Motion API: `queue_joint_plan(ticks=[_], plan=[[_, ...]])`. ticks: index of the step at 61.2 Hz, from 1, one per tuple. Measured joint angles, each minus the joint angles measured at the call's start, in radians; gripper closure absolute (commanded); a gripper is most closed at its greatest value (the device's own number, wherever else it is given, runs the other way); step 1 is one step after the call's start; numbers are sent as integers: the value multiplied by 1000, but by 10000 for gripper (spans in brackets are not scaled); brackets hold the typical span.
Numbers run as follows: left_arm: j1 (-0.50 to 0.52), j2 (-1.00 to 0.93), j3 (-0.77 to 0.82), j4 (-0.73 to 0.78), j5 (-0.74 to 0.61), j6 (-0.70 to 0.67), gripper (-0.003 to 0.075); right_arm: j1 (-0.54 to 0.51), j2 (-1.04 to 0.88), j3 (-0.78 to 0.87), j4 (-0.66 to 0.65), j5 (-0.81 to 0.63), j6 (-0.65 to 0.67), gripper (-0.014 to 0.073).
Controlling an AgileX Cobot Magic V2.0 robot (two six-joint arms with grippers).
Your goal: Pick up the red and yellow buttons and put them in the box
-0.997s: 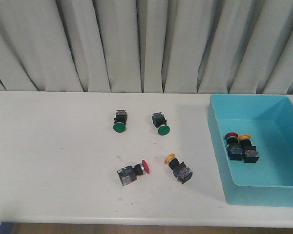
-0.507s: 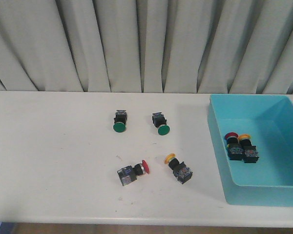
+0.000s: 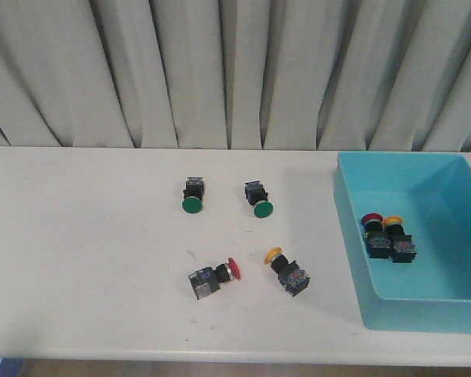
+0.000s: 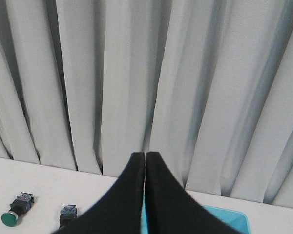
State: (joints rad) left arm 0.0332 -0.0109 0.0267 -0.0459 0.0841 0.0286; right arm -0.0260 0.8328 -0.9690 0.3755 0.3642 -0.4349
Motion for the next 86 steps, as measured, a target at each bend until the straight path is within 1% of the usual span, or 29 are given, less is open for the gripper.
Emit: queue_joint_plan(ticks=[69,74,78,86], plan=[[0,0,0,-4,1,0,727,0,-10,15,-16,-8,-3,601],[0,0,0,-4,1,0,727,6,-42,65,-38,-20,7,601],[0,0,0,-4,1,0,727,18,-86,144,-74,-63,26,601],[0,0,0,-4,2,0,727,29,-218,389,-163,-159,78,601]])
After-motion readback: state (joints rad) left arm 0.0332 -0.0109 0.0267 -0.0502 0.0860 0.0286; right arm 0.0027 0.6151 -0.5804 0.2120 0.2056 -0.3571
